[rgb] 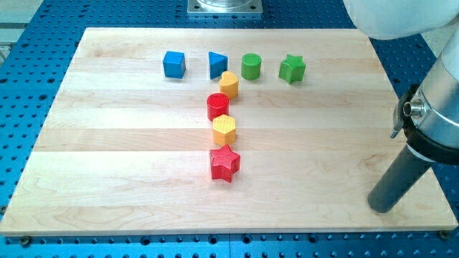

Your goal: Move your arm to the right of the green star

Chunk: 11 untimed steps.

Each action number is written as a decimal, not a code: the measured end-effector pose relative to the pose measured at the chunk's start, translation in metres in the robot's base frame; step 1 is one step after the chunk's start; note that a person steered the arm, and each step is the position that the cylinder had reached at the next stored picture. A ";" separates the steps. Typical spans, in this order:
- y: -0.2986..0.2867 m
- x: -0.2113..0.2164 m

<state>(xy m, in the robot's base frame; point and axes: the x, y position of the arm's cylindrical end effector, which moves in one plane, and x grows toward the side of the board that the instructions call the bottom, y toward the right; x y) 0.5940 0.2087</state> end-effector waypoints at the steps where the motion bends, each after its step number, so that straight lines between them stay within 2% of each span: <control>1: -0.001 0.000; 3: -0.006 0.000; 5: 0.042 -0.121; 8: 0.048 -0.131; 9: 0.043 -0.165; 10: 0.016 -0.234; 11: -0.003 -0.282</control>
